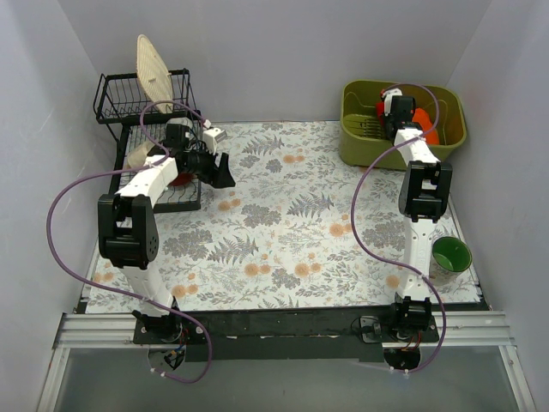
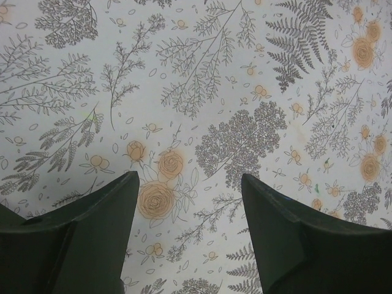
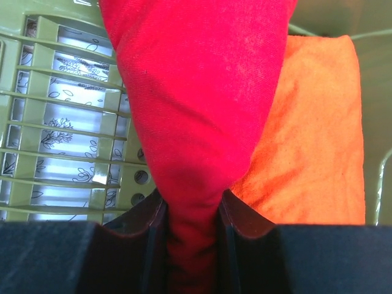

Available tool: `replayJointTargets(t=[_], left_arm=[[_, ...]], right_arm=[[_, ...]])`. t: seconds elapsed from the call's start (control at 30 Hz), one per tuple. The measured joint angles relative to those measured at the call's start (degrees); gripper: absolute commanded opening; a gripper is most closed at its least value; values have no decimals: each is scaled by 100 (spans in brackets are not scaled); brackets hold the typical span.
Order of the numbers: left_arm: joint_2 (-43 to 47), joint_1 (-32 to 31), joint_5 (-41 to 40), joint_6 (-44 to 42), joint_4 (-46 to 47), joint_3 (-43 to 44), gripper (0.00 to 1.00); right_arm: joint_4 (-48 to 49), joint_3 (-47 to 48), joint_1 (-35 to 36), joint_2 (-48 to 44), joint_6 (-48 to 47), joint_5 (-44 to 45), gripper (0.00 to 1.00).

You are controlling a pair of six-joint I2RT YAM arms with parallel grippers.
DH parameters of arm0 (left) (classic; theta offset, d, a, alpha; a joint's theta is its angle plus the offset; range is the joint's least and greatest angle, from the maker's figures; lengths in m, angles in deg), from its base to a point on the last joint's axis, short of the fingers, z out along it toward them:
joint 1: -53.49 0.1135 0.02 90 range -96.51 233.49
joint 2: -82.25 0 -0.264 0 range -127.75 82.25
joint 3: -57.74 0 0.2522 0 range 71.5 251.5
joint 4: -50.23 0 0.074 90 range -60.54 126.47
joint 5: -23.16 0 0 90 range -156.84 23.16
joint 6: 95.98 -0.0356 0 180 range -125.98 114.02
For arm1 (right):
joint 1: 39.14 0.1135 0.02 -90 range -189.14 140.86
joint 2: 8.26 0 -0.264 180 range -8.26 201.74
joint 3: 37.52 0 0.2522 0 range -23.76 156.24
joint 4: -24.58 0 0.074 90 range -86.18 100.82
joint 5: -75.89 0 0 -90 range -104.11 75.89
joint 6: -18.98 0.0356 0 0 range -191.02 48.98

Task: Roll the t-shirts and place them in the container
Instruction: Place the T-shirt in the bin.

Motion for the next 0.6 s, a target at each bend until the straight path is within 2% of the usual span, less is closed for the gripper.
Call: replayJointTargets(t=[0.07, 0.1, 0.17, 0.2, 0.23, 0.4, 0.5, 0.53, 0.6], left_arm=[[7, 0, 13, -7, -42, -50, 67], [7, 0, 24, -13, -66, -59, 67], [9, 0, 50, -24, -81, -59, 67], [9, 0, 63, -24, -81, -52, 67], [9, 0, 74, -24, -79, -37, 67], [2, 0, 144, 7, -52, 385, 70], [2, 0, 153, 85, 98, 850, 78], [2, 0, 138, 133, 160, 1012, 98], [7, 0, 94, 232, 345, 1259, 98]], right_arm=[[0, 0, -2, -2, 76, 7, 48], [-11, 0, -4, -13, 114, -35, 64], [-68, 0, -4, -79, 212, -131, 81], [-131, 0, -2, -142, 229, -188, 96], [-170, 0, 17, -229, 236, -232, 99], [66, -107, 173, -1012, 120, -341, 99], [573, -474, 492, -1775, 13, -245, 98], [719, -599, 632, -2037, -2, -223, 99], [975, -811, 925, -2496, -35, -258, 99]])
